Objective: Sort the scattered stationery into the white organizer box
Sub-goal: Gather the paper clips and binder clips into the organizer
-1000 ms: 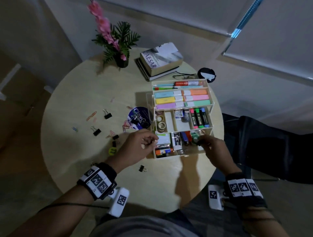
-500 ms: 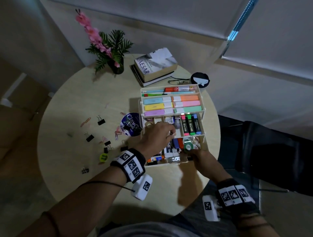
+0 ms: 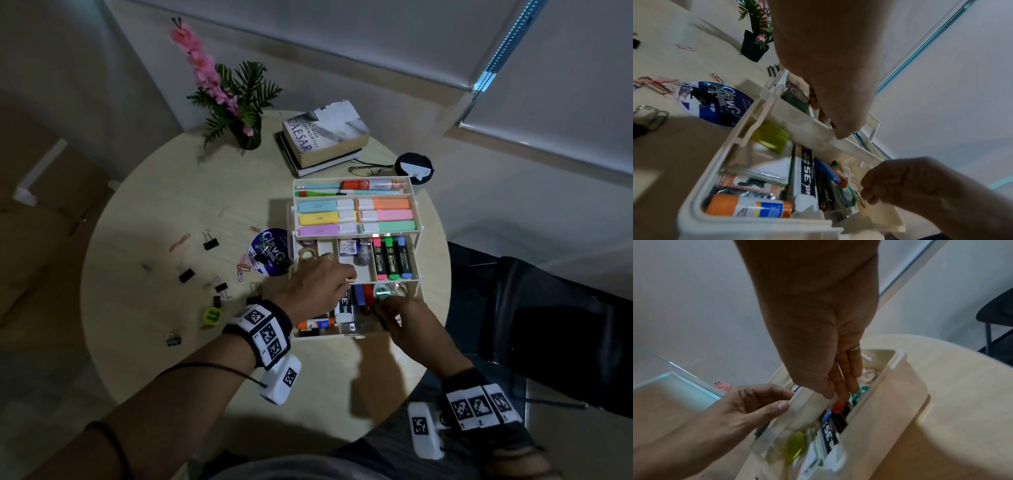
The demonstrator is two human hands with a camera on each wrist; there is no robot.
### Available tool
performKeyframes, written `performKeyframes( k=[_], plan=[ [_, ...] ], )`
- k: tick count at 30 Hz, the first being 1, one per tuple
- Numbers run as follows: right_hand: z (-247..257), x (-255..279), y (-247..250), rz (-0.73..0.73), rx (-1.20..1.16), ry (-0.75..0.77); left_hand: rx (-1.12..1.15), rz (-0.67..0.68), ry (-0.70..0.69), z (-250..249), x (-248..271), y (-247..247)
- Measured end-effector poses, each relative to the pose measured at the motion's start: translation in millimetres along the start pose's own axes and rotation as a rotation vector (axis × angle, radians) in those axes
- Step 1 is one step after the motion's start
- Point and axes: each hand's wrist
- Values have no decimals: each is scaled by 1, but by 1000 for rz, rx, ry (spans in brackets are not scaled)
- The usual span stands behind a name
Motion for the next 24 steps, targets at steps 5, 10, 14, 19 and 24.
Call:
performKeyframes(
  k=[5,10,14,19,24],
  plan=[
    [28,-8,6,-98,25,7,-46,-79,-105,4,10,-4],
    [53,-12,8,-140,127,-13,-6,-105,-159,2,24,2],
    [97,-14,5,-101,129,6,138,-199,-169,17,57,22],
    [175,-43,-24,27,-10,189,209,-395,5,80,133,60],
    [242,-91,-85,193,38,290,230,-507,319,153,215,90]
  ],
)
Point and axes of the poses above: each hand's wrist, its own x-axis away from the middle knuckle, its own y-axis out of the back of the hand, z = x × y, and after that the axes turned 13 degrees about x, right-handed
